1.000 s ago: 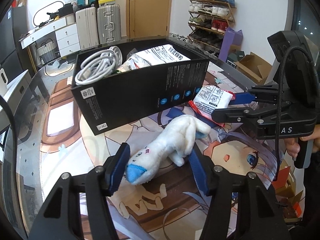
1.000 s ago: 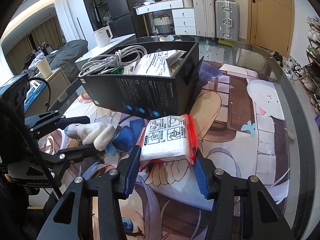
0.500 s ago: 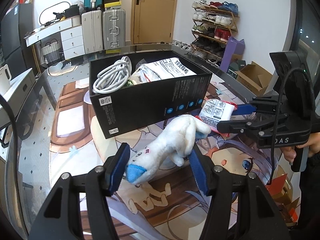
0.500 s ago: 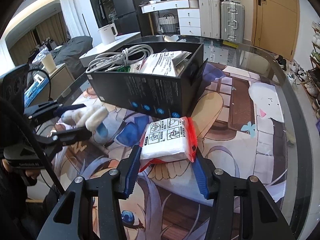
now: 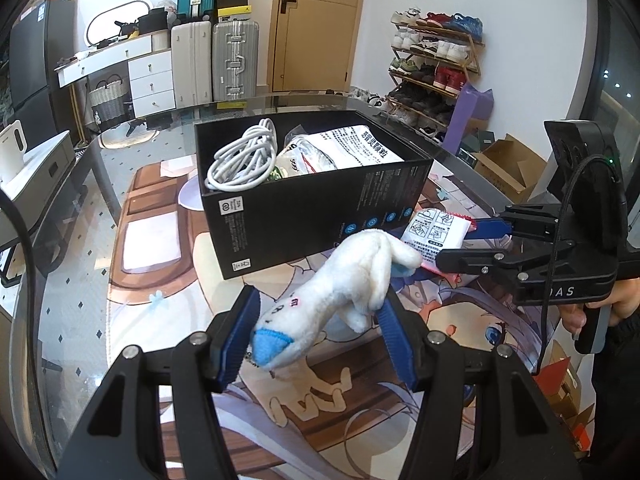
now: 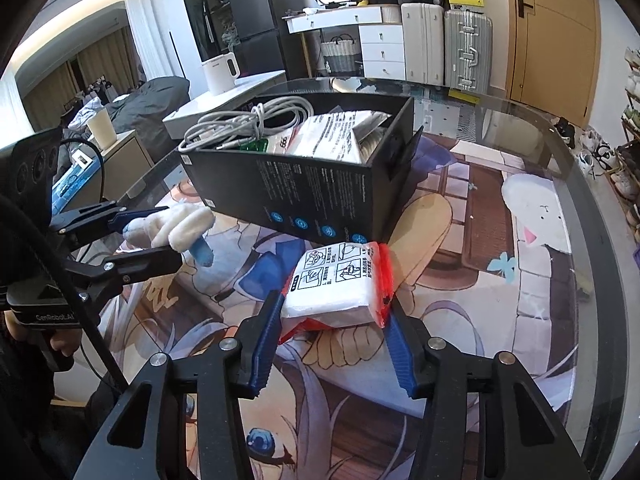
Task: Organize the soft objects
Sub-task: 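Carry the plush toy with the left tool while the right tool carries the packet over the box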
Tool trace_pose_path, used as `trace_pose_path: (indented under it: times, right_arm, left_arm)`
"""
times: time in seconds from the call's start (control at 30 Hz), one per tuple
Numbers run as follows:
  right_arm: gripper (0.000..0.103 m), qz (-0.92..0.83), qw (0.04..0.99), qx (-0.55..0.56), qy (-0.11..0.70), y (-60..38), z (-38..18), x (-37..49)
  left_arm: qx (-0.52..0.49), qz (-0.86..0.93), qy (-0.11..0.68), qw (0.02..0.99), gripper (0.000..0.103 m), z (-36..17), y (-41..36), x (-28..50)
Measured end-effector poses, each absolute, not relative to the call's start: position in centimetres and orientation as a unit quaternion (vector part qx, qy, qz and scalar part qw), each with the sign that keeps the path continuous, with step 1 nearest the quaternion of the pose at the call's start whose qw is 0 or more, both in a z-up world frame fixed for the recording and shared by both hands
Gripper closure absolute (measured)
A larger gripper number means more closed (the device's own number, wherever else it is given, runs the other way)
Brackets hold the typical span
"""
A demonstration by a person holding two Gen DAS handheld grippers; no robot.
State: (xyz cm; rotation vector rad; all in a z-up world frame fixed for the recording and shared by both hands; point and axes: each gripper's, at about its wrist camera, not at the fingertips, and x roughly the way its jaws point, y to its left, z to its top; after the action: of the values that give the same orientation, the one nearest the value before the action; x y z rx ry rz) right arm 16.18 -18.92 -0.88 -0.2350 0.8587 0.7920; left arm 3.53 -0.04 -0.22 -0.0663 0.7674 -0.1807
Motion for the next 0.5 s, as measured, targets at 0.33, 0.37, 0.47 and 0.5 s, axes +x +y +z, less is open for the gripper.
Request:
trace_pose_path:
  times: [0.33,0.37,0.47,0.5]
  right_arm:
    - [0.055,0.388,0.826,-0.113,0.393,-19.1,0.1,15.6]
    - [0.055,0.39,0.826,-0.114,0.392,-19.1,0.3,15.5]
    - [0.055,0.392,0.827,-0.115,0.385,-19.1,0.8,15.2]
    - [0.055,0.393,0.828,-0.115,0.383,-19.1,1.1,15.0]
  left_arm:
    - [-0.038,-0.087,0.361,0.928,0.044,0.6,0.1,3.0]
    - [-0.039,-0.088,0.359,0.928,0.044,0.7,0.2,3.0]
    - [-0.04,-0.086,0.353,0.931,0.044,1.2,0.3,3.0]
    - [-0.04,-0.086,0.351,0.931,0.044,1.3,0.3,2.9]
